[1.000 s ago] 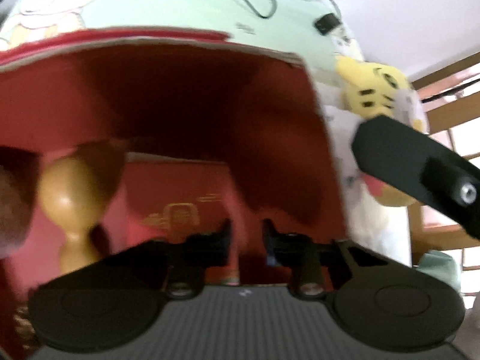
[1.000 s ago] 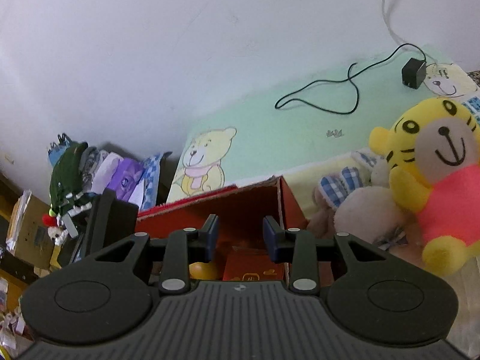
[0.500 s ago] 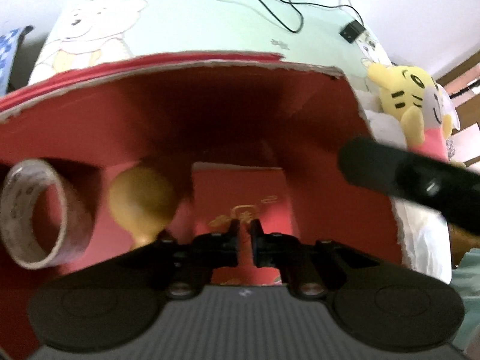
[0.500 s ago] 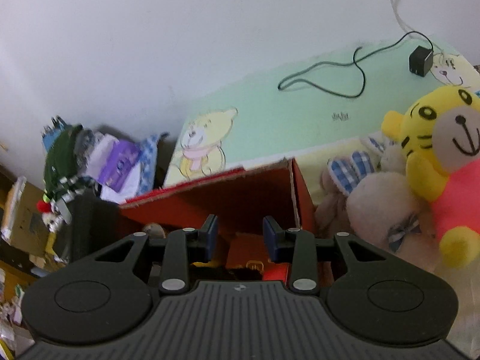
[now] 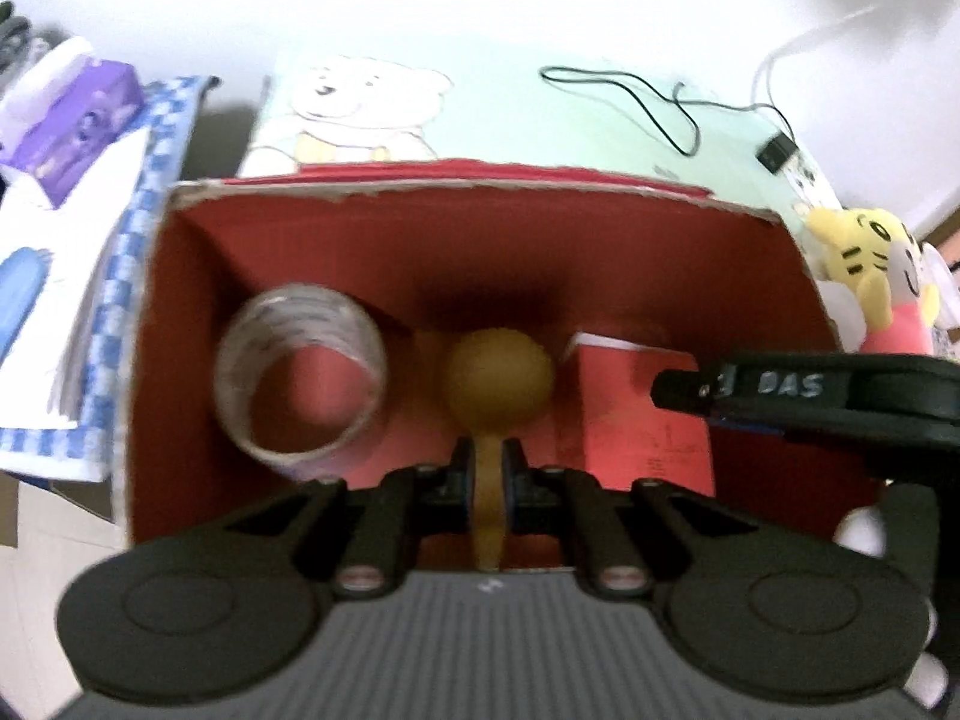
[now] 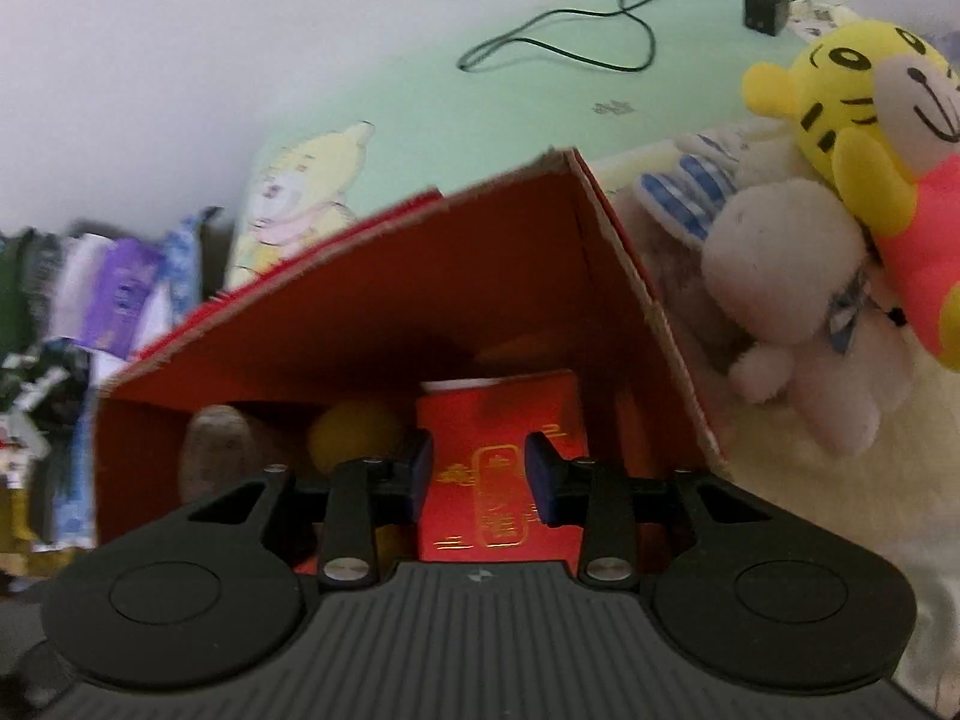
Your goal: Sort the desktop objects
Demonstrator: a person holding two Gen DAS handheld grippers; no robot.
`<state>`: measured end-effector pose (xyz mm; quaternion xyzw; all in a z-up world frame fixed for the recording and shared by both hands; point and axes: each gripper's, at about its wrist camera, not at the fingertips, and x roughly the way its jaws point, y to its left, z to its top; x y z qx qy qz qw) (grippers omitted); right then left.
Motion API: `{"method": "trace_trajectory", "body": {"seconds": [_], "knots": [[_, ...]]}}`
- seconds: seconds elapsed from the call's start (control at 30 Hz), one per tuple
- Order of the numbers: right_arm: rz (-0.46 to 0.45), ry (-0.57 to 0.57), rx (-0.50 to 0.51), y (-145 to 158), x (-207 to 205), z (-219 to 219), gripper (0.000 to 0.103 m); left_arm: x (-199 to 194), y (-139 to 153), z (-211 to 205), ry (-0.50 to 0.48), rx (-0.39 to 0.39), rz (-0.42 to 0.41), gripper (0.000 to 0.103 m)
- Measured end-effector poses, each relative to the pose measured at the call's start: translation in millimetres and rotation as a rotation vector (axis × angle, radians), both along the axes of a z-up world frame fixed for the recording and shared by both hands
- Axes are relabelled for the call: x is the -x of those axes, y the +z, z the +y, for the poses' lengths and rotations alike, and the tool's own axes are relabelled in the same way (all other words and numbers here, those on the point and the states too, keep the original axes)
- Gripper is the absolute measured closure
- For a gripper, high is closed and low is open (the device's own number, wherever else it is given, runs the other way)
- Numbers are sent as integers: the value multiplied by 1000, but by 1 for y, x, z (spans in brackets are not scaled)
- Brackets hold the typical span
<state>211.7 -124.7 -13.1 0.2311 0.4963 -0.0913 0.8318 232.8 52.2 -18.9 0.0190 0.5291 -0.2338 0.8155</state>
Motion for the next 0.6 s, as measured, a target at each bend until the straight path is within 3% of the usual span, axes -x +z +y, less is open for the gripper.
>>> {"method": "trace_trajectory", "body": {"seconds": [0.13,0.37,0.43,0.6], "knots": [[56,-63,14,-14,-5,4,69,3,3,11,-4,26,-12,95],[57,-116,32,-18,-8,3,67,6,6,18,-14,17,-43,95],[36,-125,-35,-19,-8,-2,61,7,6,19,-25,18,-50,94],[22,-123,-307,-31,-7,-28,66,9,6,21,-32,13,-57,92]]}}
